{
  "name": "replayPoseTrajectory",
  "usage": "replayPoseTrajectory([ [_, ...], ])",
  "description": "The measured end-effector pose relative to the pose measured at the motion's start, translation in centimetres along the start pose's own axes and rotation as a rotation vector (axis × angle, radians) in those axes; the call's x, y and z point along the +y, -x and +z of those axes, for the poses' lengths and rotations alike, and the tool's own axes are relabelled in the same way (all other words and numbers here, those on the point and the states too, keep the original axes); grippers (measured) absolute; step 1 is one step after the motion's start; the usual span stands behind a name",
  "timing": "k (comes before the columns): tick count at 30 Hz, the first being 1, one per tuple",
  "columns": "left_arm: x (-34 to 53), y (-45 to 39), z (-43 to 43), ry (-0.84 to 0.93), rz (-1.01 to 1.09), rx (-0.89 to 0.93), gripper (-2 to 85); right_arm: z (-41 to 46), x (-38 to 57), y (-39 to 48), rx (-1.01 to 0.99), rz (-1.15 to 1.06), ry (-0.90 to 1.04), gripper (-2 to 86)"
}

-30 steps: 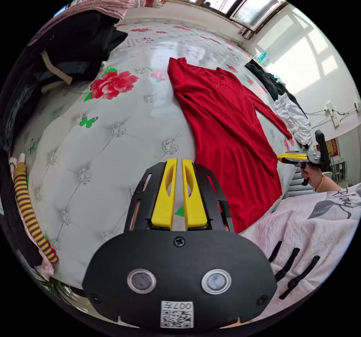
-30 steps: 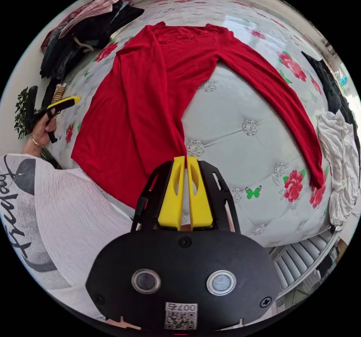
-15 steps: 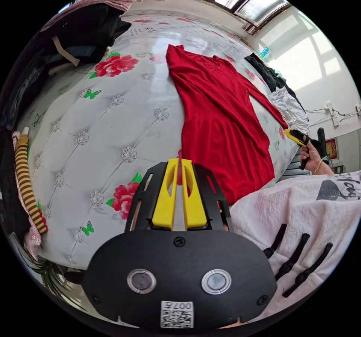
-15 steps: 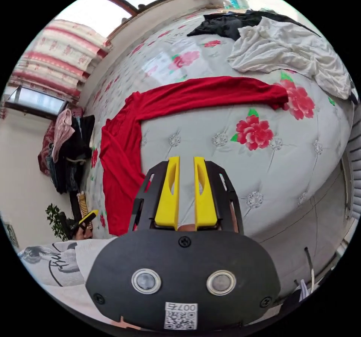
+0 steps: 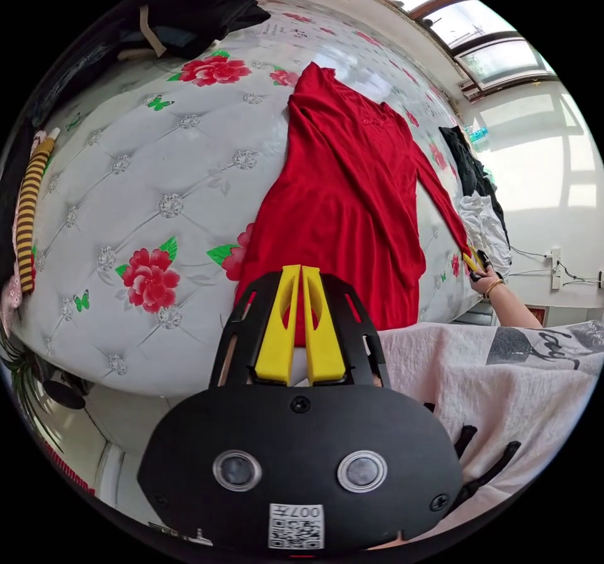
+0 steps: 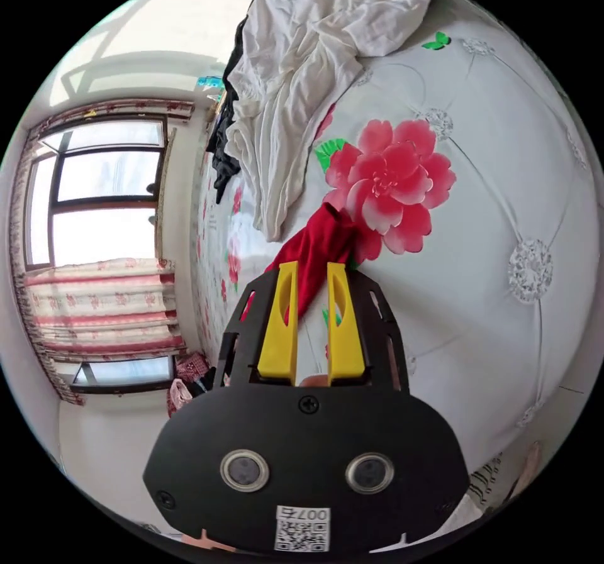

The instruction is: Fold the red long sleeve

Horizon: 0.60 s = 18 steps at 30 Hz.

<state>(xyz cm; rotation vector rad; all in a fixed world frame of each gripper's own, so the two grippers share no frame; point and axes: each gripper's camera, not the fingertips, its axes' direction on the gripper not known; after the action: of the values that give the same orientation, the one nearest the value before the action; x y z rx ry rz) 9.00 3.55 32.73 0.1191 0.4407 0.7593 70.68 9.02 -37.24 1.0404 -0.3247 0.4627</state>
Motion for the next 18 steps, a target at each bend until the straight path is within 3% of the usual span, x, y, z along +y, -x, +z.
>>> replayPoseTrajectory([
  [5,0.5,-1.2,-0.3,-0.011,-0.056,0.001,-1.0,0.1,1.3,3.8,-0.117,-0.085,0.044,0.0],
  [11,1.6,-1.3,-1.0,-0.046,-0.109,0.028,-1.0,0.4,12.0,23.2,-0.374,-0.624,0.231,-0.3],
  [15,2.0,-0.9,-2.2,-0.085,-0.112,0.047,-1.0,-0.4,31.1,36.9,-0.554,-1.127,0.460,-0.3],
  [18,2.6,-0.2,-3.1,-0.119,-0.110,0.053,-1.0,-0.7,49.2,40.9,-0.588,-1.475,0.626,-0.2],
])
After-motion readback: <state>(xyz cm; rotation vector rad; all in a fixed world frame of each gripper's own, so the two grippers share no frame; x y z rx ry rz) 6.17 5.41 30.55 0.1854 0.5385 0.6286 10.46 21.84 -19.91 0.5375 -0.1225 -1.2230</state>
